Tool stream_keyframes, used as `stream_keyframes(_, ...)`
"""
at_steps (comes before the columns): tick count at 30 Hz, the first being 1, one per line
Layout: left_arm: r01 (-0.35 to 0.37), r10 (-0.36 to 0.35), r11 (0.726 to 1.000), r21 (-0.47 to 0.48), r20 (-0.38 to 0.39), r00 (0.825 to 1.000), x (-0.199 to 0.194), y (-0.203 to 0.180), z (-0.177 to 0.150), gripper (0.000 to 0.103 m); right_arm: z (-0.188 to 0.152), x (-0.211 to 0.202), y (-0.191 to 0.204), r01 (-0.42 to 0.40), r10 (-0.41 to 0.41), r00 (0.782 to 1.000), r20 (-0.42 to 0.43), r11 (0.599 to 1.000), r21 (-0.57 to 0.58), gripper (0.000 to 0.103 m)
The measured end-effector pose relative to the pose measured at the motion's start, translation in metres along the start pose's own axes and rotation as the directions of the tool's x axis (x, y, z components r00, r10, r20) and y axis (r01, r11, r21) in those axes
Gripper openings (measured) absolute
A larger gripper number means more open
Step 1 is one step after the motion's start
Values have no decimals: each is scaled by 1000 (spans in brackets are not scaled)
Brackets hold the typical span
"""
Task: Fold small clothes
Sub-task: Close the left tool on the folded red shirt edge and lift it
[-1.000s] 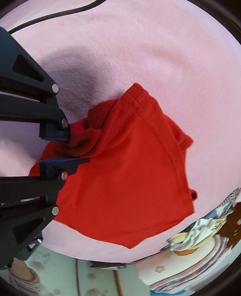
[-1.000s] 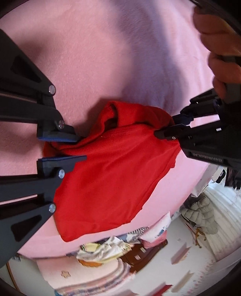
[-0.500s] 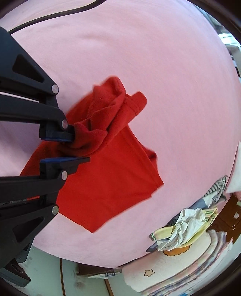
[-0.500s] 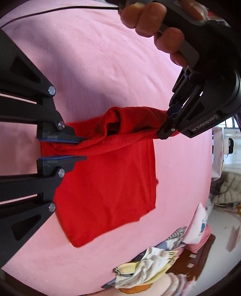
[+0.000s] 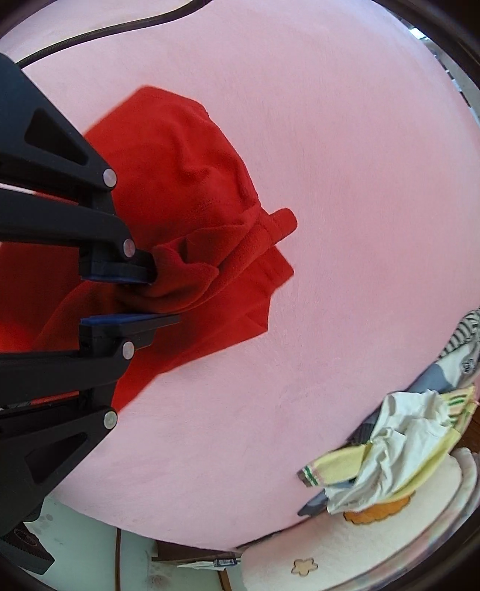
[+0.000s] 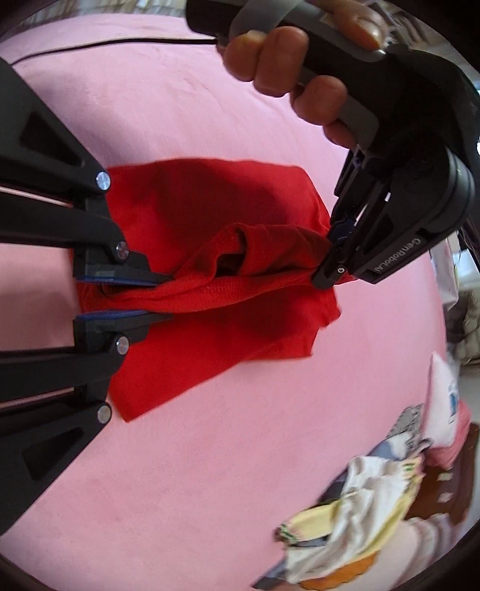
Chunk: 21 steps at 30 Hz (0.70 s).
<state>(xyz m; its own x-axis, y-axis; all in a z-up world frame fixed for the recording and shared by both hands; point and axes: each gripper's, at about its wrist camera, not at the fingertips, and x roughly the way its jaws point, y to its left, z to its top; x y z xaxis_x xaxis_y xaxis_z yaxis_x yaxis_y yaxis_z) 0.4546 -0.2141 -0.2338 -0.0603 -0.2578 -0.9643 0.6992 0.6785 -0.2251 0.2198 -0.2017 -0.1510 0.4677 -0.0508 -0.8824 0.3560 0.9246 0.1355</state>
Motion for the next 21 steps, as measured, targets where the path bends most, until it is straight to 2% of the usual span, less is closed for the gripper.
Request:
stream_keyframes(8,-18,15,999,-47,-60,998,48,-9,16,11,3,28,-45,-93,100,993,-56,989,116,10)
stream_keyframes(18,-45,41,997,-68,-66,997,64,-18,22,11,-1,34,-64,-135,146,988,-57,977,167,10)
stream_keyframes(21,-58,54,995,-77,-64,997,66,-21,24,14,-1,37,-74,-147,162,985,-60,970,192,11)
